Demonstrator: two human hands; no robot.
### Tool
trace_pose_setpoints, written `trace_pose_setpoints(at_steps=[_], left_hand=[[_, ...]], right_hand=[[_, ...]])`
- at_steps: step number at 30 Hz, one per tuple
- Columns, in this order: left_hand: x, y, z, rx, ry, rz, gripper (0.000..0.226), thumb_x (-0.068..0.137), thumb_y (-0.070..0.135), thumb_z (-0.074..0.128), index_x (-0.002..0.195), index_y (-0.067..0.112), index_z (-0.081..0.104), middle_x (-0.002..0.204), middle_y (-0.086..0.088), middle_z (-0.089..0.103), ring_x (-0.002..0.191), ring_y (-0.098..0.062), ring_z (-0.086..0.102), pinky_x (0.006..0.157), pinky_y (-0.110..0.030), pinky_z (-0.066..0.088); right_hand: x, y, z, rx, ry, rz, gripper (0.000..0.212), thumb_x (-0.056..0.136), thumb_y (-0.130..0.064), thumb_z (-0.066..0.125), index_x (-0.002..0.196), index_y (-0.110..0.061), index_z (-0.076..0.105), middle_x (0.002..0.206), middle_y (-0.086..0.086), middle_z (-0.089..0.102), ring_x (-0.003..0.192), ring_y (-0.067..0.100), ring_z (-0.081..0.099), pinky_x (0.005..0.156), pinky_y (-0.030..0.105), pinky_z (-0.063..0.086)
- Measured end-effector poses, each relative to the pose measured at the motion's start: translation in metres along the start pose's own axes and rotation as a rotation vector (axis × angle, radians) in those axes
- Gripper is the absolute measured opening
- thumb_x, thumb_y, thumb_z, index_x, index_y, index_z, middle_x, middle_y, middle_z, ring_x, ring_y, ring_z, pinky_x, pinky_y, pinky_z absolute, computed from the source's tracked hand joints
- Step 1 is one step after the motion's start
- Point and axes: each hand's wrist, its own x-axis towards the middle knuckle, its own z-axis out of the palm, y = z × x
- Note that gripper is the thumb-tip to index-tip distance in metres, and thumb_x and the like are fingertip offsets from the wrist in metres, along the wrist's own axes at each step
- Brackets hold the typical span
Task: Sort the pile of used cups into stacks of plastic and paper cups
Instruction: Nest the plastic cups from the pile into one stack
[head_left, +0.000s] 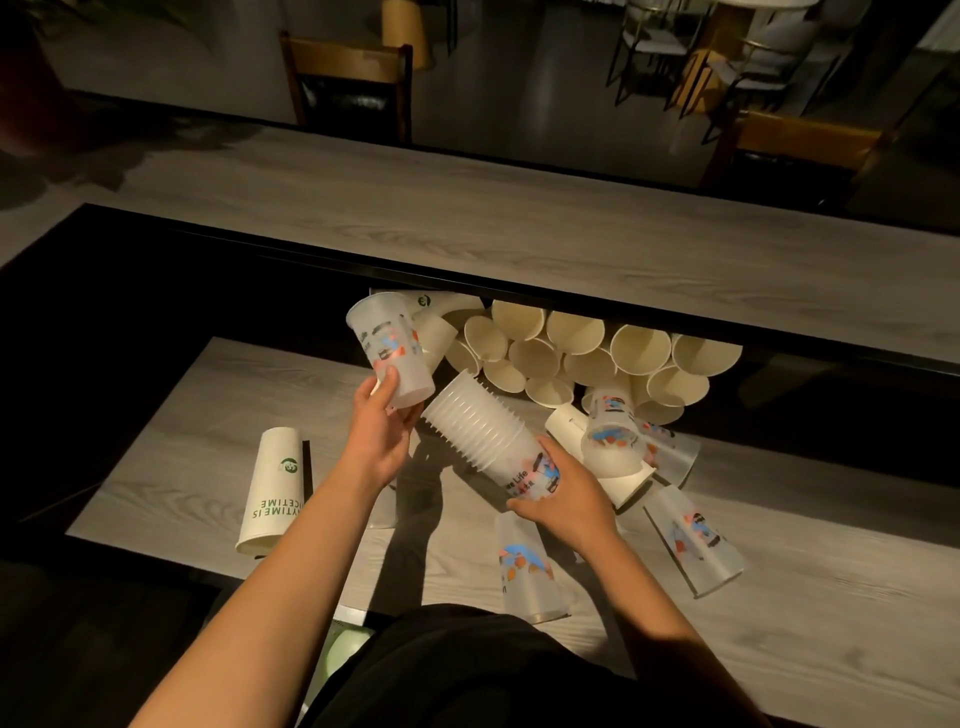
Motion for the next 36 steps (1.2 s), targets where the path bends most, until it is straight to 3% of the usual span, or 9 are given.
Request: trace_pose_setpoints(at_steps=[7, 12, 15, 18, 22, 26, 29, 32, 36], left_hand=[[-0.008, 0.005, 0.010, 0.284, -0.217, 0.137, 0.072, 0.091, 0.010, 0.065, 0.153, 0.026, 0.031, 0.143, -0.013, 0.056, 0.124, -0.032, 0.057, 0.099, -0.047, 0.049], [-0.020, 0.022, 0.015, 0.243, -0.308, 0.181, 0.092, 0.070, -0.001, 0.057, 0.155, 0.018, 0.027, 0.132, -0.015, 0.056, 0.115, -0.030, 0.057, 0.088, -0.040, 0.051], [-0.026, 0.035, 0.017, 0.181, -0.284, 0.233, 0.109, 0.061, -0.008, 0.048, 0.155, 0.042, 0.026, 0.142, -0.015, 0.046, 0.113, -0.033, 0.054, 0.071, -0.034, 0.055], [-0.030, 0.042, 0.018, 0.259, -0.295, 0.309, 0.109, 0.054, -0.003, 0.046, 0.153, 0.040, 0.033, 0.149, -0.012, 0.044, 0.124, -0.034, 0.051, 0.085, -0.041, 0.046], [-0.028, 0.050, 0.002, 0.608, -0.403, 0.286, 0.111, 0.055, -0.004, 0.042, 0.158, 0.031, 0.026, 0.162, 0.004, 0.032, 0.146, -0.020, 0.035, 0.111, -0.037, 0.039], [-0.018, 0.046, -0.021, 0.932, -0.287, 0.246, 0.120, 0.070, -0.011, 0.050, 0.155, 0.050, -0.009, 0.166, 0.011, 0.018, 0.140, -0.009, 0.033, 0.084, -0.018, 0.053], [-0.007, 0.030, -0.044, 1.474, -0.134, 0.283, 0.111, 0.078, -0.009, 0.060, 0.159, 0.039, 0.000, 0.166, -0.002, 0.019, 0.143, -0.031, 0.035, 0.098, -0.042, 0.053], [0.001, 0.008, -0.074, 1.975, -0.128, 0.052, 0.108, 0.083, -0.002, 0.064, 0.160, 0.034, -0.003, 0.170, -0.005, -0.003, 0.155, -0.036, -0.003, 0.123, -0.057, 0.015], [0.000, -0.016, -0.098, 2.147, -0.133, -0.111, 0.104, 0.085, -0.001, 0.063, 0.159, 0.040, 0.004, 0.167, 0.001, -0.022, 0.153, -0.037, -0.016, 0.120, -0.065, 0.014]], right_hand=[[0.014, -0.014, 0.006, 0.067, 0.015, -0.084, 0.085, 0.059, -0.040, 0.090, 0.134, -0.042, 0.048, 0.115, -0.018, 0.063, 0.098, 0.003, 0.064, 0.083, 0.032, 0.057], [0.024, -0.022, 0.012, 0.153, 0.013, -0.128, 0.089, 0.060, -0.030, 0.091, 0.133, -0.050, 0.044, 0.119, -0.031, 0.057, 0.108, -0.011, 0.057, 0.084, 0.016, 0.051], [0.032, -0.027, 0.017, 0.181, -0.013, -0.133, 0.091, 0.062, -0.024, 0.093, 0.134, -0.048, 0.044, 0.122, -0.028, 0.055, 0.112, -0.003, 0.057, 0.089, 0.019, 0.049], [0.040, -0.035, 0.023, 0.197, -0.037, -0.143, 0.090, 0.061, -0.022, 0.093, 0.132, -0.047, 0.044, 0.121, -0.025, 0.055, 0.113, 0.003, 0.057, 0.090, 0.022, 0.050], [0.046, -0.040, 0.029, 0.230, -0.027, -0.136, 0.093, 0.061, -0.021, 0.093, 0.140, -0.035, 0.046, 0.122, -0.020, 0.055, 0.112, 0.005, 0.055, 0.089, 0.022, 0.048], [0.046, -0.035, 0.031, 0.263, -0.019, -0.081, 0.098, 0.062, -0.025, 0.093, 0.145, -0.035, 0.041, 0.119, -0.028, 0.050, 0.106, -0.003, 0.053, 0.083, 0.014, 0.042], [0.043, -0.032, 0.031, 0.254, -0.020, -0.066, 0.095, 0.061, -0.027, 0.092, 0.141, -0.039, 0.043, 0.120, -0.028, 0.053, 0.106, -0.006, 0.053, 0.083, 0.015, 0.043], [0.037, -0.027, 0.029, 0.253, -0.016, -0.066, 0.090, 0.056, -0.033, 0.089, 0.136, -0.040, 0.049, 0.122, -0.023, 0.060, 0.108, -0.006, 0.058, 0.085, 0.018, 0.050], [0.029, -0.017, 0.027, 0.260, -0.010, -0.038, 0.088, 0.054, -0.033, 0.088, 0.132, -0.047, 0.049, 0.118, -0.027, 0.061, 0.106, -0.014, 0.057, 0.080, 0.013, 0.048]])
